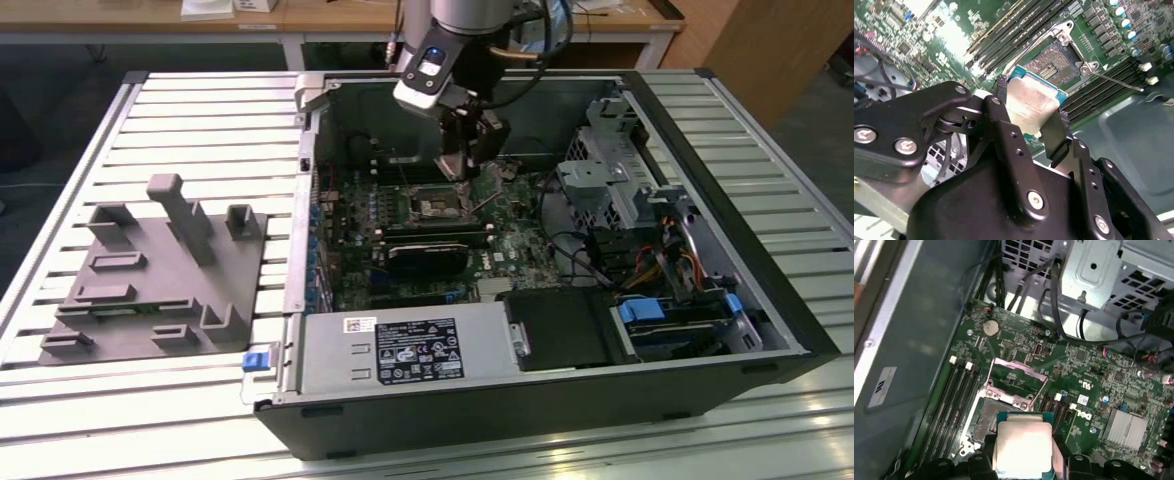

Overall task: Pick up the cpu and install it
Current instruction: 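Place the cpu into insertion slot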

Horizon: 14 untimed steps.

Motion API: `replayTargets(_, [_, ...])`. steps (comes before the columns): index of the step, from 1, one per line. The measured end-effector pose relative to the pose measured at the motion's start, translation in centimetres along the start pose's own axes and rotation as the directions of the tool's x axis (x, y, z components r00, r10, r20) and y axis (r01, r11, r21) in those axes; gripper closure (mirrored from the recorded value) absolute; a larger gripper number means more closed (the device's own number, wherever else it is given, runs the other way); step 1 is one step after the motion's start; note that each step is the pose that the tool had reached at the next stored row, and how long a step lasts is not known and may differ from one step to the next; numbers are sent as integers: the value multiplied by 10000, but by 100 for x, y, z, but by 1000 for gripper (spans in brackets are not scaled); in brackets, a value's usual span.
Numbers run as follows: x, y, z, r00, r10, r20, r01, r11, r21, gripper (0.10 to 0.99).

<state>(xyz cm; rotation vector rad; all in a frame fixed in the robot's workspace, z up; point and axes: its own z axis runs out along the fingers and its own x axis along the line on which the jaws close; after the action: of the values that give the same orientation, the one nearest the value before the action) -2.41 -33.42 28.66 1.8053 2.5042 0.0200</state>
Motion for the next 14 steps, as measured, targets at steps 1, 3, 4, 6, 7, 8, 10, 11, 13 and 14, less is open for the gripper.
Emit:
replayTargets(1, [4,1,15,9999,125,19,-125,9999,12,561])
replayTargets(3, [12,2,43,9993,358,48,-358,9994,36,561])
replayTargets(4, [15,2,54,9990,448,57,-449,9990,47,561])
replayTargets(6, [23,-1,71,9982,599,65,-599,9982,58,561])
replayTargets(7, [27,-3,78,9978,666,67,-667,9978,61,561])
replayTargets(8, [31,-7,85,9973,732,70,-732,9973,63,561])
replayTargets(10, [42,-12,101,9961,877,83,-878,9961,70,561])
replayTargets(11, [48,-14,114,9952,976,100,-977,9952,75,561])
replayTargets(13, [60,-17,137,9931,1163,135,-1164,9932,87,561])
replayTargets(14, [65,-19,148,9920,1255,152,-1256,9920,93,561])
